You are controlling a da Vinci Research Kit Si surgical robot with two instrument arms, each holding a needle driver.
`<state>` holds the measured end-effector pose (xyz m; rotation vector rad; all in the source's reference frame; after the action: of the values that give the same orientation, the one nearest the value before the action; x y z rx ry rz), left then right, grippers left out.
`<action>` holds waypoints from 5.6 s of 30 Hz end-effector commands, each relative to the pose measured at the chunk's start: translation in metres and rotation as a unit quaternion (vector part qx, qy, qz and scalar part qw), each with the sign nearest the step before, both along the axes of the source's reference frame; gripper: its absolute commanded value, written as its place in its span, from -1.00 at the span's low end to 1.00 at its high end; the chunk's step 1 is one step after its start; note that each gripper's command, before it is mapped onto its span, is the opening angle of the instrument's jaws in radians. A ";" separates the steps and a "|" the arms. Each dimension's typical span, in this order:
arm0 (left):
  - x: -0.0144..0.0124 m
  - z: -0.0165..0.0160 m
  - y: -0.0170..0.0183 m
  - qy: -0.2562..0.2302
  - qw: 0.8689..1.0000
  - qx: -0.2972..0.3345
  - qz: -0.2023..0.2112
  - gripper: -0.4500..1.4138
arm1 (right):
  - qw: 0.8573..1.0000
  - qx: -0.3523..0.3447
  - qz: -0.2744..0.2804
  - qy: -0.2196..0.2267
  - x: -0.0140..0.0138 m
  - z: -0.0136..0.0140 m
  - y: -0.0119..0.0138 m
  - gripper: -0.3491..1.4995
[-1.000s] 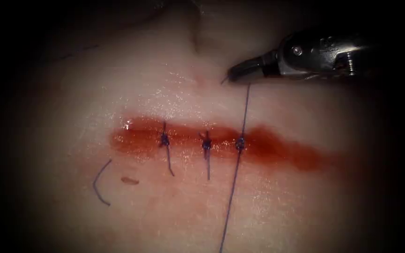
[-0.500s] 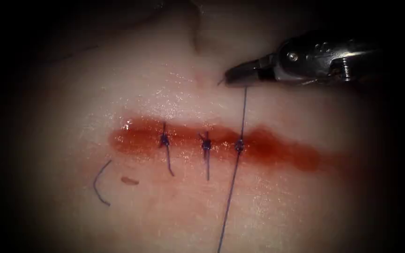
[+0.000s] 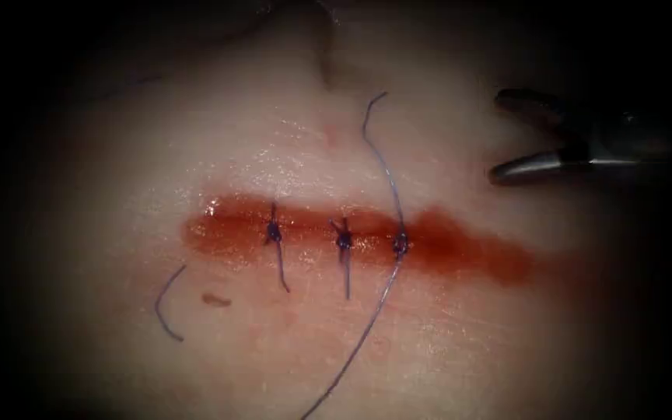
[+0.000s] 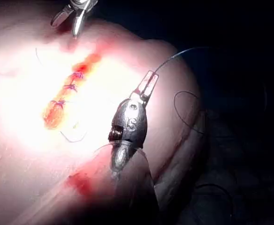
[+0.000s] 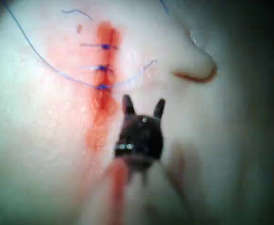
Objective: Wound Closure
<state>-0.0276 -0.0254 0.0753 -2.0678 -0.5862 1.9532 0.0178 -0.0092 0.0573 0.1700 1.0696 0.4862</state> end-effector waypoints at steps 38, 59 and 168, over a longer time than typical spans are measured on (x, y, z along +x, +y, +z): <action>-0.0021 0.0069 0.0143 -0.031 0.997 -0.070 -0.009 -1.00 | 0.982 0.030 -0.079 0.168 0.0195 0.0006 -0.0128 -0.29; -0.0010 0.0149 0.0139 -0.091 0.992 -0.080 -0.043 -1.00 | 0.947 0.098 0.006 0.305 0.0137 0.0013 -0.0112 -0.38; 0.0011 0.0194 0.0182 -0.047 0.994 -0.080 -0.056 -1.00 | 0.953 0.090 0.289 0.031 0.0083 0.0039 -0.0126 -1.00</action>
<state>-0.0261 -0.0062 0.0943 -2.2367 -0.3284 1.9040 0.0256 -0.0207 0.0607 0.0156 1.1329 1.1171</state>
